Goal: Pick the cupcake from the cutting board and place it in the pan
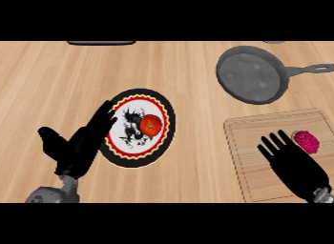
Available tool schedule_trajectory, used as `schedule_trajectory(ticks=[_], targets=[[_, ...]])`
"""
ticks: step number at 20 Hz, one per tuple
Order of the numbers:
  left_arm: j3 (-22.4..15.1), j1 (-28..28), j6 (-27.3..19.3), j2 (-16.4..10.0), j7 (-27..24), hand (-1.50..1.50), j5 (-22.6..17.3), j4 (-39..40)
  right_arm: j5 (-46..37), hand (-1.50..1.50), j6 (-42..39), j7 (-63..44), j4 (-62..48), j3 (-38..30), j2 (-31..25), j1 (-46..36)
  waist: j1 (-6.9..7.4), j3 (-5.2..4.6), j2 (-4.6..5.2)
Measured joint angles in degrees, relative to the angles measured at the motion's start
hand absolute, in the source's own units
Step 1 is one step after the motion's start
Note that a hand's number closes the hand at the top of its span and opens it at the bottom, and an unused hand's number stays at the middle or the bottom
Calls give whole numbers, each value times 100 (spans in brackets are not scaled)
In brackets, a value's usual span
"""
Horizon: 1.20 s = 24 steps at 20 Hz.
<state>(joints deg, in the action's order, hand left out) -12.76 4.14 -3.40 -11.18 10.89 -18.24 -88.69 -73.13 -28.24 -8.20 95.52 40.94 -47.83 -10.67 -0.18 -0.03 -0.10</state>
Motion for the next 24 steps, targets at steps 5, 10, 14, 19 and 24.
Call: schedule_trajectory(ticks=[5, 10, 14, 19, 24], targets=[[189, 66, 221, -3, -32, 0, -1, 162, -537, -150, 412, 4, -327, -126, 138, 207, 14, 3, 7], [213, -26, 231, 49, 109, 0, 54, -53, -995, -150, 678, 97, -651, -371, 165, 112, 28, 2, 7], [200, -172, 281, 152, -5, 0, 192, -68, -1265, -150, 844, 333, -1037, -590, 414, -1, 34, 3, 9], [291, -32, 293, 244, 208, 0, 249, -116, -1513, -150, 1186, 698, -1406, -968, 498, -5, 28, 3, 9], [363, 77, 369, 388, 77, 0, 379, 160, -1821, 150, 1520, 992, -1780, -1235, 704, -43, 26, 2, 10]])
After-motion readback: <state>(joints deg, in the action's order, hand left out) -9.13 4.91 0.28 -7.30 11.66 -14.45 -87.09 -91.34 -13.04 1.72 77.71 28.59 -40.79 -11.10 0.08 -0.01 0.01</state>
